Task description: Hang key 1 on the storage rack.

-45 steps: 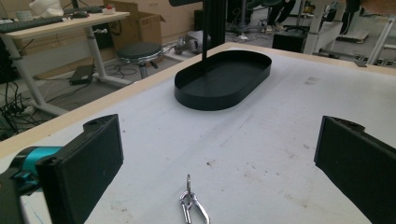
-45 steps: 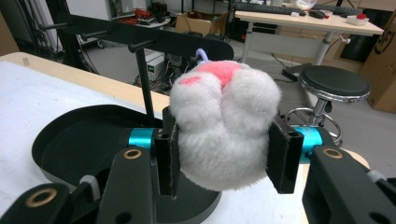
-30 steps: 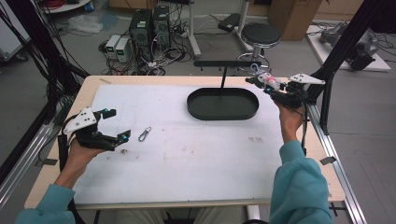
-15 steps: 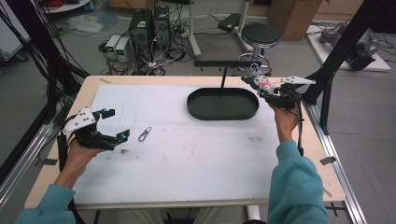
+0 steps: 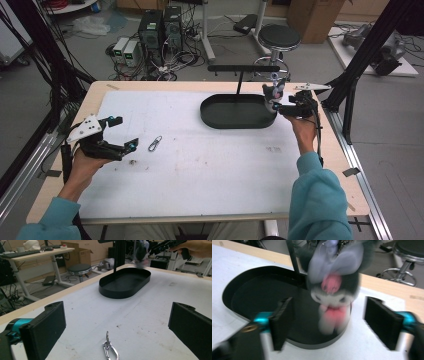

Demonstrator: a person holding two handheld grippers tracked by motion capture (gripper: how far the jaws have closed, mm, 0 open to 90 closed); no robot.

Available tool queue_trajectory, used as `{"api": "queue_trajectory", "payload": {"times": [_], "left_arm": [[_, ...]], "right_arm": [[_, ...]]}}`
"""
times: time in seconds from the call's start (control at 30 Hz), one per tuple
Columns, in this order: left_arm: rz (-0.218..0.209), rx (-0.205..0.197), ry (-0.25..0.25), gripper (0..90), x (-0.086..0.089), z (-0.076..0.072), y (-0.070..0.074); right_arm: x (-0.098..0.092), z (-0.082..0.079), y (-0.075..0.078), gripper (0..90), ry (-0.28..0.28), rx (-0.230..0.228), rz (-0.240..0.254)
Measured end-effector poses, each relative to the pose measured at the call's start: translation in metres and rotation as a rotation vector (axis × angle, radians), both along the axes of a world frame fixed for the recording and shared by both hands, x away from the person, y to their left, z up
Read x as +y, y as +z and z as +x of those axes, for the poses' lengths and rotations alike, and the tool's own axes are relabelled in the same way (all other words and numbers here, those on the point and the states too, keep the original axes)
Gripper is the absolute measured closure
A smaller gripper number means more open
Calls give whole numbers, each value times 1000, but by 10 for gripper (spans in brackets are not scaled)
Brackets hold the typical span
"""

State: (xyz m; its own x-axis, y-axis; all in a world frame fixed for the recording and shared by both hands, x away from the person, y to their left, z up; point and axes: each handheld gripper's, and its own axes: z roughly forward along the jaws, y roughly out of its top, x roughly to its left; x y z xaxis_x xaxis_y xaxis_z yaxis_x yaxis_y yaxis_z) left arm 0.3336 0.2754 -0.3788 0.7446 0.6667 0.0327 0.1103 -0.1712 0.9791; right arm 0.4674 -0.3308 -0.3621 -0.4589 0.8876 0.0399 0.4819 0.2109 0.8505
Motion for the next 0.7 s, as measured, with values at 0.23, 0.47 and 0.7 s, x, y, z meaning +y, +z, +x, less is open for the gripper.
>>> {"api": "queue_trajectory", "payload": {"times": [0.23,0.47,0.7], "left_arm": [[2,5,38,17,1,-2,0],[1,-9,43,17,-3,-8,2],[5,-33,46,17,-4,-12,-1]], "right_arm": [[3,-5,6,5,42,-33,50],[8,-22,21,6,142,-81,93],[21,-39,28,7,243,-157,197]]}}
